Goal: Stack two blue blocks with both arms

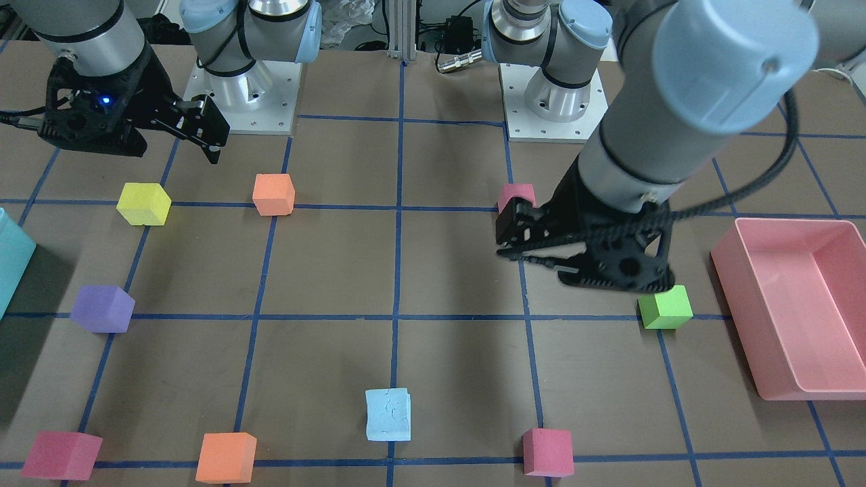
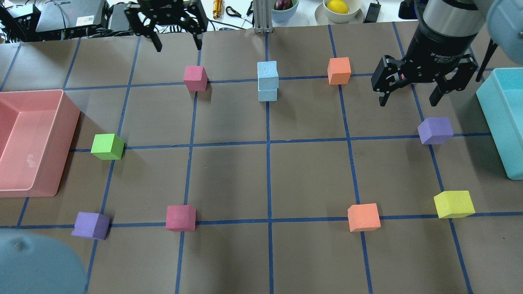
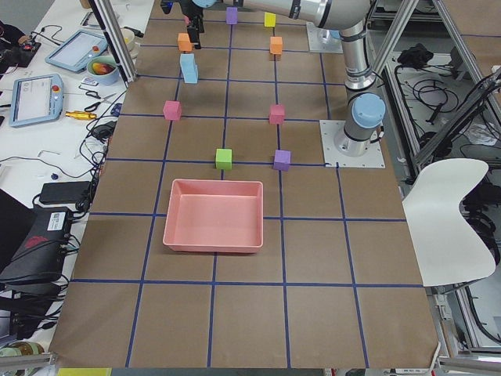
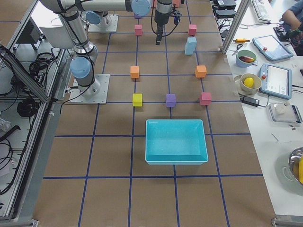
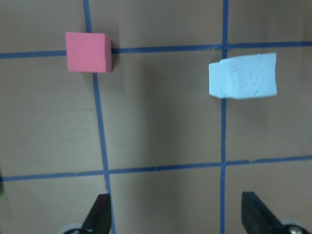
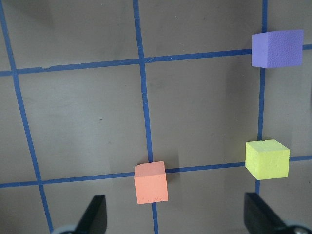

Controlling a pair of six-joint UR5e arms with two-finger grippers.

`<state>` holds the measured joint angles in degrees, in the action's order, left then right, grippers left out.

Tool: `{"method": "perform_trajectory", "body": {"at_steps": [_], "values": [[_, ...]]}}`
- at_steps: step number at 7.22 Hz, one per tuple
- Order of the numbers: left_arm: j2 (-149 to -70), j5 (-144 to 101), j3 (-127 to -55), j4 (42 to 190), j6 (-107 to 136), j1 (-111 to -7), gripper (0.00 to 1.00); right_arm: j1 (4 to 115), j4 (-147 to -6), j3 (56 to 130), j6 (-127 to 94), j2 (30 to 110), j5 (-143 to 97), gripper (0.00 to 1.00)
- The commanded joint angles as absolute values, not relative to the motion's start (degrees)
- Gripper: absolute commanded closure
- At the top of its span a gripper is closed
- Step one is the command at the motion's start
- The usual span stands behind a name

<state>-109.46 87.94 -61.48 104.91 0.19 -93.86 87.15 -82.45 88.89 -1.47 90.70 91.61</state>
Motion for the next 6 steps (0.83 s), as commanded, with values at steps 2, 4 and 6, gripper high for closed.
{"method": "perform_trajectory", "body": {"at_steps": [2,4,6], "values": [[-92.1,92.8,-79.5,103.9,0.1,-91.4,0.06,87.2,-82.4,88.4,-1.7,90.6,91.7,0.00],[-89.2,92.6,-86.2,95.4,0.4,-87.6,0.00,87.2,-82.4,88.4,-1.5,90.6,91.6,0.00],[-87.9,92.5,-87.1,92.6,0.3,-86.4,0.00,87.2,-82.3,88.8,-1.6,91.1,91.6,0.00]]}}
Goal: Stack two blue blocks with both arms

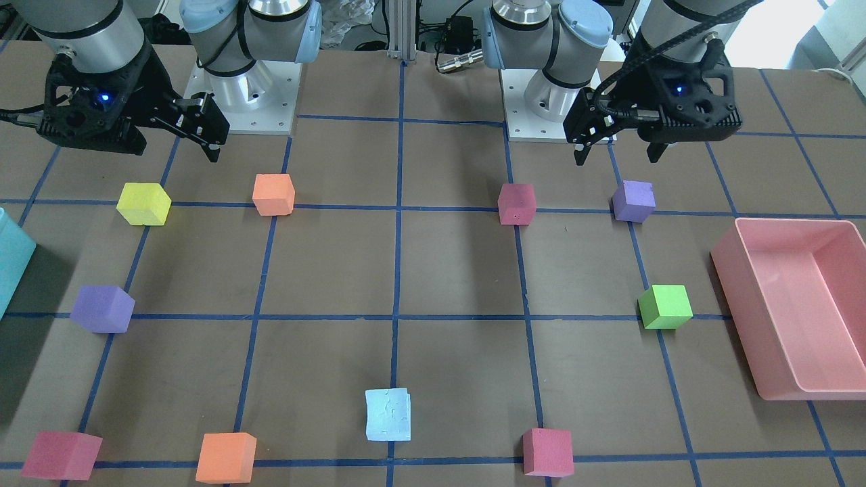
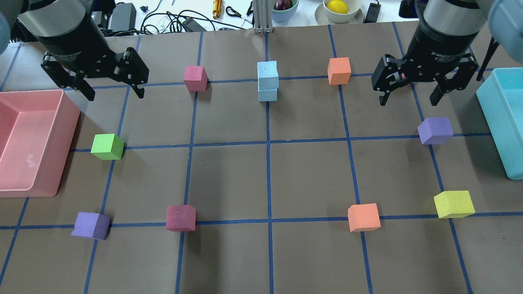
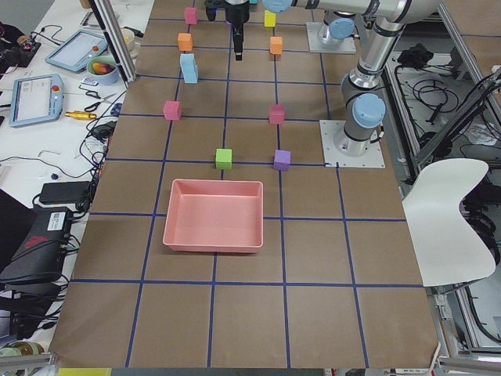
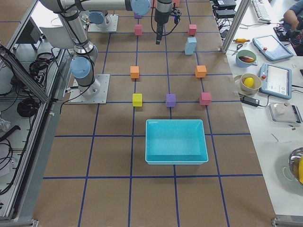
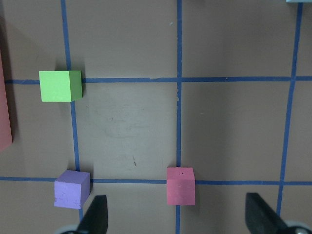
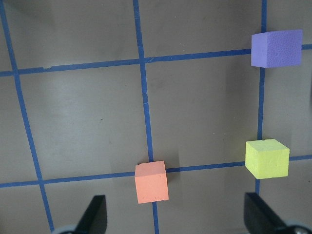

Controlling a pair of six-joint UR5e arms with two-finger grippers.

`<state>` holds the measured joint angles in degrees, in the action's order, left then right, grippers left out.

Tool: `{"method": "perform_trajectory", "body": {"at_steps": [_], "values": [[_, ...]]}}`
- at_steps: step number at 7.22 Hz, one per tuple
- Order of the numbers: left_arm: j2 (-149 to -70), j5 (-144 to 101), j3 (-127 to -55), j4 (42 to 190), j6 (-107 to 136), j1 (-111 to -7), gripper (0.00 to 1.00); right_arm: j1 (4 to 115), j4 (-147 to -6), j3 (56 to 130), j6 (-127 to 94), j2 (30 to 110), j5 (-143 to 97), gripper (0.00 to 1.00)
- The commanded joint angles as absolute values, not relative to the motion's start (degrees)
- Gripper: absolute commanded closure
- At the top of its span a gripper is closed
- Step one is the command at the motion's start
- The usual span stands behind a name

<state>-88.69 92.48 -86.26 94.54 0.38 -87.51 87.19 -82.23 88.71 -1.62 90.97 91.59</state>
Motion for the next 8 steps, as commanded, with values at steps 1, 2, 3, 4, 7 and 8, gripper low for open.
{"method": "perform_trajectory", "body": {"at_steps": [1,2,3,4,7,8], "values": [[-88.3,92.4,-87.0,89.0,0.6,-86.5,0.00,87.2,-82.4,88.9,-1.5,91.1,91.6,0.00],[-88.6,92.0,-86.8,88.4,0.8,-86.7,0.00,87.2,-82.4,88.9,-1.5,91.1,91.6,0.00],[-88.2,92.0,-87.1,88.5,0.8,-86.8,0.00,87.2,-82.4,88.9,-1.4,91.1,91.6,0.00],[-88.3,89.2,-86.8,88.4,0.9,-86.9,0.00,87.2,-82.4,88.9,-1.5,91.1,91.6,0.00],[-87.7,89.0,-87.2,88.7,0.5,-86.9,0.00,87.2,-82.4,88.9,-1.6,91.1,91.6,0.00],[-87.7,89.1,-87.3,88.7,0.3,-86.9,0.00,87.2,-82.3,88.9,-1.5,91.1,91.6,0.00]]}}
